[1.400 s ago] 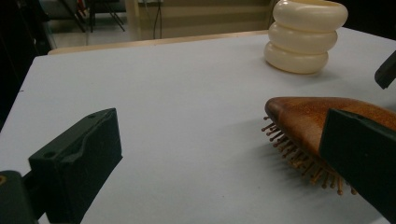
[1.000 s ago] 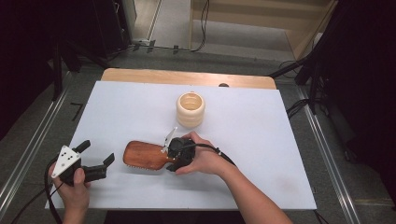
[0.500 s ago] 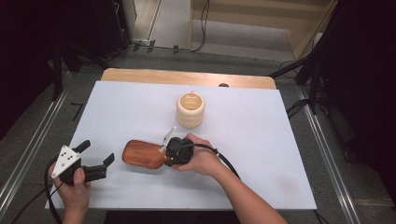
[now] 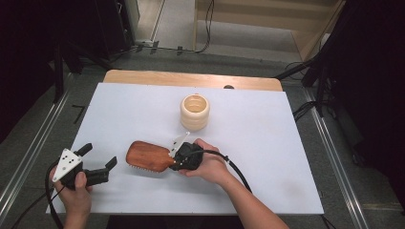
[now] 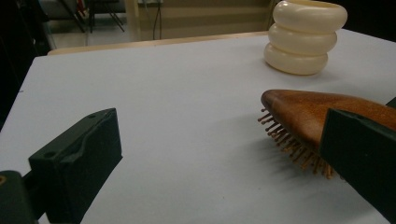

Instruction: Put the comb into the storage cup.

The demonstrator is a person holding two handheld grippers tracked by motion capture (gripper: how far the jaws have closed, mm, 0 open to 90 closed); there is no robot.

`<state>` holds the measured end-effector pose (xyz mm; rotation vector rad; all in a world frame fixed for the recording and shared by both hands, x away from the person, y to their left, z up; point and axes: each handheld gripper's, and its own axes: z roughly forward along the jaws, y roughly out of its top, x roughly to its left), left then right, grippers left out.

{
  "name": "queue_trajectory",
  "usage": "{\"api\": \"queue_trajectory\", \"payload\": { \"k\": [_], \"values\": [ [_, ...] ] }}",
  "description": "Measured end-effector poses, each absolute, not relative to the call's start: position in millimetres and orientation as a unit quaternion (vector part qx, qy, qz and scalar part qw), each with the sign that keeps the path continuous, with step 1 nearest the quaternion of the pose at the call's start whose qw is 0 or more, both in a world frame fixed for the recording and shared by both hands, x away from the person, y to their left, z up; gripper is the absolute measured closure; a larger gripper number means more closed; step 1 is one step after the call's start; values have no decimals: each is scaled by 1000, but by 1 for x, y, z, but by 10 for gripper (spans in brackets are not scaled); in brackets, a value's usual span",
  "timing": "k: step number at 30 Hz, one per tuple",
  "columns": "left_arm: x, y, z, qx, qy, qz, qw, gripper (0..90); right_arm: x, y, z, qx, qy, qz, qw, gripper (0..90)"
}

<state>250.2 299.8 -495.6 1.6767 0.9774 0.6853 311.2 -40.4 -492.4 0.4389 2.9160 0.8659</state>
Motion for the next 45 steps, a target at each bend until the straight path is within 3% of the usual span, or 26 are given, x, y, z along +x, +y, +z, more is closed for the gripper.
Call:
{"api": "queue_trajectory", "payload": {
  "k": [45],
  "values": [
    [249,297,-496,704,399,290,511,0,279,-117,-472,222,880,412,83,701]
  ]
}}
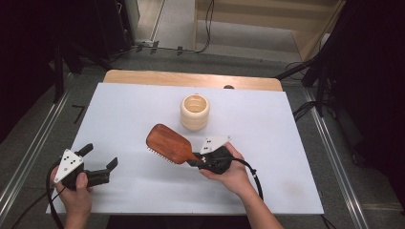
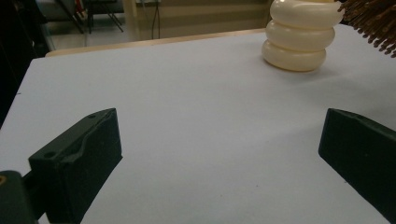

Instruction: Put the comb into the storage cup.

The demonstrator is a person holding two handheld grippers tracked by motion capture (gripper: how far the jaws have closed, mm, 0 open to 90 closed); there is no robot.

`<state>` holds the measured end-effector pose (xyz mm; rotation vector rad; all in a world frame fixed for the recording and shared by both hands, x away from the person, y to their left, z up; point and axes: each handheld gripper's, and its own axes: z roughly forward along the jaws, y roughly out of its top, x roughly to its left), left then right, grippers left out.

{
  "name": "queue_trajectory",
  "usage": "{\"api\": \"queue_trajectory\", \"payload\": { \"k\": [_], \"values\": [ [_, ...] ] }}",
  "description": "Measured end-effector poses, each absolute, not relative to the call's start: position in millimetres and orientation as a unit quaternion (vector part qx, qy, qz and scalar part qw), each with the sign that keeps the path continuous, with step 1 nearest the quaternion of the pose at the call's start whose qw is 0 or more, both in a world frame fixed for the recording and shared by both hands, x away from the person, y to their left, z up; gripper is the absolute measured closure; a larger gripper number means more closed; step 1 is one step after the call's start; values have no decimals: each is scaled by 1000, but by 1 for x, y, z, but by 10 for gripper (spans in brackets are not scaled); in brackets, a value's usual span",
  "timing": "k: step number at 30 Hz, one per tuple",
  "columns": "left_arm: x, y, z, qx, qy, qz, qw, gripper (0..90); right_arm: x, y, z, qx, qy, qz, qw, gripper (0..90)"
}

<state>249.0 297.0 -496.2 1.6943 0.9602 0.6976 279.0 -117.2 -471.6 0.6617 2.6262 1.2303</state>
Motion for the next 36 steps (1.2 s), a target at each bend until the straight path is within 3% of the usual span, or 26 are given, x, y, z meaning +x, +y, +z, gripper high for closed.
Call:
{"api": "queue_trajectory", "payload": {
  "k": [19,36],
  "values": [
    [248,291,-492,711,394,286,507,0,269,-145,-475,249,858,438,99,701],
    [241,242,-474,733,363,250,518,0,261,-173,-475,273,839,455,117,701]
  ]
}}
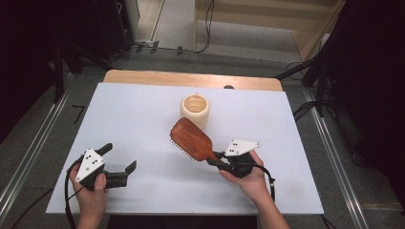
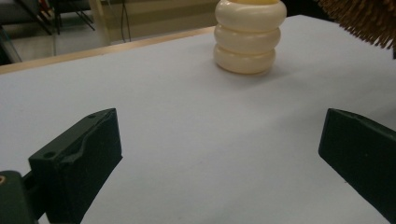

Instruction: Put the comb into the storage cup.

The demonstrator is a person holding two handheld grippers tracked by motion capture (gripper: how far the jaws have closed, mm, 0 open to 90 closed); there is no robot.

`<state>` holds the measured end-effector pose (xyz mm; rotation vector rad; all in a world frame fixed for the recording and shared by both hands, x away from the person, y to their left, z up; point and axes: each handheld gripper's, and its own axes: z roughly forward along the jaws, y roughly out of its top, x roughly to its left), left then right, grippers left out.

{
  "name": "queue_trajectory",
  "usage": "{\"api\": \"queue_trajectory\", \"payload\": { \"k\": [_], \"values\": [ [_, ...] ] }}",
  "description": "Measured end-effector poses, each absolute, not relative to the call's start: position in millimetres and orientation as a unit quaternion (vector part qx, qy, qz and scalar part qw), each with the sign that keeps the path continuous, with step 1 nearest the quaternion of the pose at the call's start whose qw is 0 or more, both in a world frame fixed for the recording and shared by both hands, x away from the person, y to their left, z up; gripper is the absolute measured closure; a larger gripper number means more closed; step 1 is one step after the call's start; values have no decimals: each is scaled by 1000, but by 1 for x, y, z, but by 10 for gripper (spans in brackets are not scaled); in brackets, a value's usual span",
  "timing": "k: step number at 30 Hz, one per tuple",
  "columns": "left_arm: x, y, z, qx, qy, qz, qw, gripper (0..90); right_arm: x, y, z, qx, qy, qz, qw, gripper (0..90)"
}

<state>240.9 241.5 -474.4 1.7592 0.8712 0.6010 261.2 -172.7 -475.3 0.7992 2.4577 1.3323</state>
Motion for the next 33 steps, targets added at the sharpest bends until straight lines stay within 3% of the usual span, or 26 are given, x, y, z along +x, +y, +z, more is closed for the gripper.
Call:
{"api": "queue_trajectory", "payload": {
  "k": [33],
  "values": [
    [246,150,-440,765,273,234,534,0,250,-172,-488,303,794,506,150,700]
  ]
}}
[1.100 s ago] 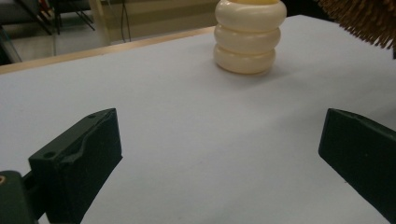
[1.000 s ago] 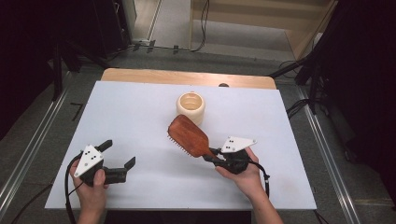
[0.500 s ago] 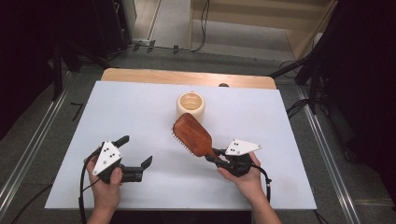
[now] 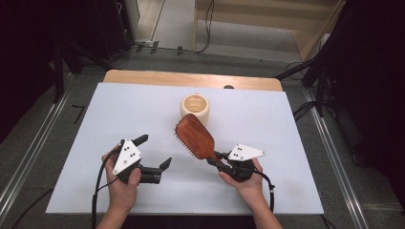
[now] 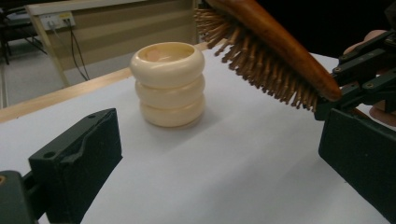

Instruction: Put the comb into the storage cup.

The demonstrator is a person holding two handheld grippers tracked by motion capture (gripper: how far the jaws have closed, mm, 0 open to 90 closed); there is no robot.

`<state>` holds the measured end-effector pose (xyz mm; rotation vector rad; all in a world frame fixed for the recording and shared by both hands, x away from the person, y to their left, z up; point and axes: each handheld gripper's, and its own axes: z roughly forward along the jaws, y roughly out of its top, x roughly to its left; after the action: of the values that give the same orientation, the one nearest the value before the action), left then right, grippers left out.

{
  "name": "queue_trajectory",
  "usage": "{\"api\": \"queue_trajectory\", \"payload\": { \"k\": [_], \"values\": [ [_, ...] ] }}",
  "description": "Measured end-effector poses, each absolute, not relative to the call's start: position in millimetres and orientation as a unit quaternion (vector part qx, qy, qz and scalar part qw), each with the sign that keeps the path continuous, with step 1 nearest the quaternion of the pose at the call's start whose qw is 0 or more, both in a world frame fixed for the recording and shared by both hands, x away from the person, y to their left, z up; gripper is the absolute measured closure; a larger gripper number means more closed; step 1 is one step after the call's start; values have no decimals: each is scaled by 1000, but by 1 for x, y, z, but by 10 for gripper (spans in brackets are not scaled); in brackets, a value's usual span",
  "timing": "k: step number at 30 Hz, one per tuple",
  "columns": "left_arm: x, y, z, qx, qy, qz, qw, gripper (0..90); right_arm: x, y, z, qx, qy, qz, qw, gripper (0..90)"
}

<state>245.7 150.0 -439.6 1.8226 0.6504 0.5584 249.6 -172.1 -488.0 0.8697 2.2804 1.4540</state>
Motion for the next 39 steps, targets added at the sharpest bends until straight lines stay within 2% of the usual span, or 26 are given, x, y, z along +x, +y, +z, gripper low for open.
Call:
{"api": "queue_trajectory", "payload": {
  "k": [15,35,39],
  "values": [
    [251,112,-431,765,262,184,560,0,244,-165,-488,298,774,532,170,700],
    [267,90,-429,746,305,131,577,1,237,-148,-489,269,772,548,175,700],
    [269,88,-428,740,315,128,580,38,236,-145,-489,265,773,550,174,700]
  ]
}}
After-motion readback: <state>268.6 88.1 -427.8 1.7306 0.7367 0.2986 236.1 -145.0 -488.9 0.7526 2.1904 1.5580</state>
